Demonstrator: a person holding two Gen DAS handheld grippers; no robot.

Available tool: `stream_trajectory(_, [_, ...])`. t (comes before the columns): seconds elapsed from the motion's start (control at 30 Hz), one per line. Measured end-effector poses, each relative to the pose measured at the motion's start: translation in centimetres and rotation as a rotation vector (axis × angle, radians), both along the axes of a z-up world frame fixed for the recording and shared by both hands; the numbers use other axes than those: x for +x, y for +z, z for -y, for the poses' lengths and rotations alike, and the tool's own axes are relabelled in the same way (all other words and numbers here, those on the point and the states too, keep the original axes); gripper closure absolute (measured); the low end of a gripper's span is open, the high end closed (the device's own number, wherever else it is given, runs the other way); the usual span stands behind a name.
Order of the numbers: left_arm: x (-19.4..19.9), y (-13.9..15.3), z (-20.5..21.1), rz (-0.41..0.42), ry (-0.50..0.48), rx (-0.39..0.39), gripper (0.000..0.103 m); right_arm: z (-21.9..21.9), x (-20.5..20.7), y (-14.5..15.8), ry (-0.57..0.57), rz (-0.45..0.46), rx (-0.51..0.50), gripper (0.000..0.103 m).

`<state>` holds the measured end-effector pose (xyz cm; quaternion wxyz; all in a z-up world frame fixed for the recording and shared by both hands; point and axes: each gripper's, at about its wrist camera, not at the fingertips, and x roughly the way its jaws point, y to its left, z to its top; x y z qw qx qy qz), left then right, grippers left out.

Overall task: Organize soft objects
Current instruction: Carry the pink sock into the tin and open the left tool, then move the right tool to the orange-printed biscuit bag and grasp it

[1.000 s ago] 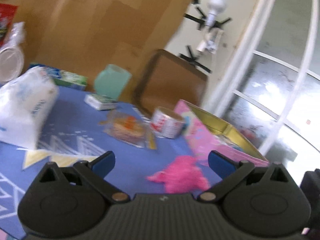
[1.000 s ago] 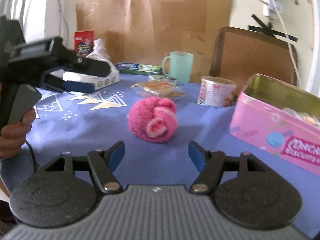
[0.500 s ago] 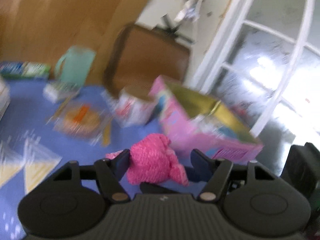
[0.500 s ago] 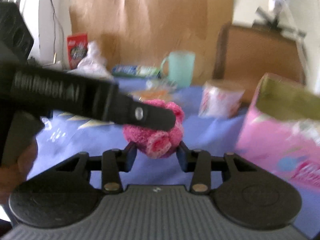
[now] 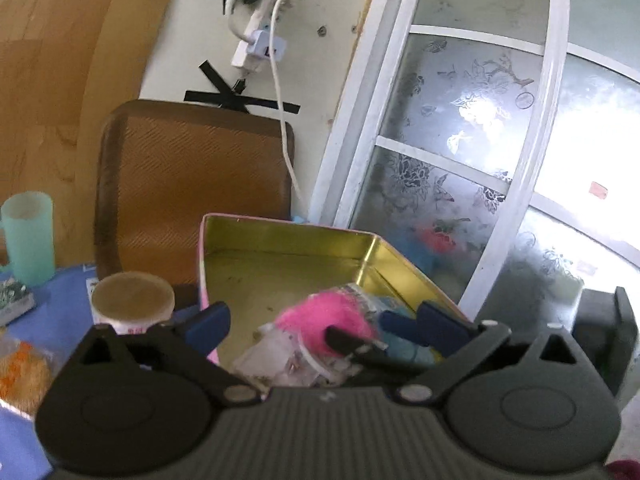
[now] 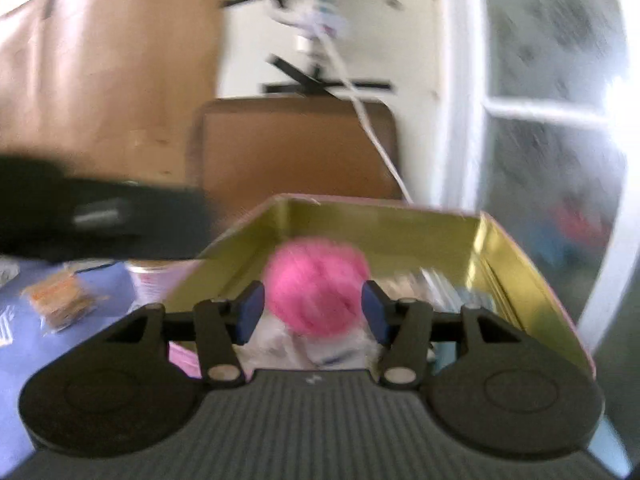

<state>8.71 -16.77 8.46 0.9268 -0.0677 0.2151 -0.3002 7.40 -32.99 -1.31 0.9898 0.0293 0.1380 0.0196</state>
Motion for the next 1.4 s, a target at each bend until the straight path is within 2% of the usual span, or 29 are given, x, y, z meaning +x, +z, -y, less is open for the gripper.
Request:
stream_trajectory(0.1, [-0.7, -0.7, -1.2, 0.009, 0.030, 0.023, 0.000, 1.2, -0.6, -0.8, -0.027, -0.010, 0.044, 0.042])
stream_trajectory(0.23, [-1.1, -1.3, -4.6, -0.006, 0.082, 0.002, 0.000, 0.4, -1.4, -1.0, -0.005, -0.001, 0.080, 0.042])
stream_trajectory(0.4, [-2.5, -2.9, -10.9, -0.012, 0.218, 0.003, 0.000, -3.4, -3.6, 0.7, 0.084, 0.091, 0.023, 0.041])
stream_trajectory(0.53, [-3.7, -4.6, -16.5, -0.041, 0.379, 0.037, 0.000, -7.3, -4.5, 1.1, 0.216, 0.095, -0.031, 0.040])
stream_trajectory(0.73, [-5.2, -6.1, -23.4, -0.031, 0.620, 0.095, 0.000, -13.0, -3.0, 0.2, 0.395, -0.021, -0.032, 0.040])
stream_trajectory(0.87, [-6.1, -7.0, -24.9, 0.015, 0.629, 0.049, 0.000, -16.3, -0.6, 0.0, 0.472, -0.095, -0.020, 0.037])
stream_trajectory(1.0, [-7.3, -6.7, -22.8, 0.146, 0.602, 0.130, 0.000, -17.6, 3.6, -0.5, 0.475, -0.245, 0.094, 0.039])
stream_trajectory(1.03, [-7.4, -6.6, -22.4, 0.162, 0.594, 0.149, 0.000, -17.7, 4.3, -0.7, 0.480, -0.279, 0.131, 0.049])
stream_trajectory(1.07, [-7.5, -6.5, -22.2, 0.172, 0.585, 0.161, 0.000, -17.7, 4.6, -1.0, 0.484, -0.312, 0.168, 0.066])
stream_trajectory(1.13, [-7.5, -6.5, -22.3, 0.168, 0.584, 0.153, 0.000, -17.4, 5.2, -1.4, 0.505, -0.361, 0.253, 0.077])
stream_trajectory(1.17, [-7.5, -6.5, -22.5, 0.158, 0.588, 0.136, 0.000, -17.2, 5.1, -1.4, 0.504, -0.363, 0.272, 0.090])
stream_trajectory(1.3, [-7.4, -6.6, -23.5, 0.125, 0.604, 0.082, 0.000, -16.8, 3.6, -1.5, 0.508, -0.351, 0.252, 0.094])
stream_trajectory(1.4, [-7.4, -6.7, -23.5, 0.126, 0.603, 0.083, 0.000, -15.8, 1.7, -1.4, 0.519, -0.338, 0.214, 0.095])
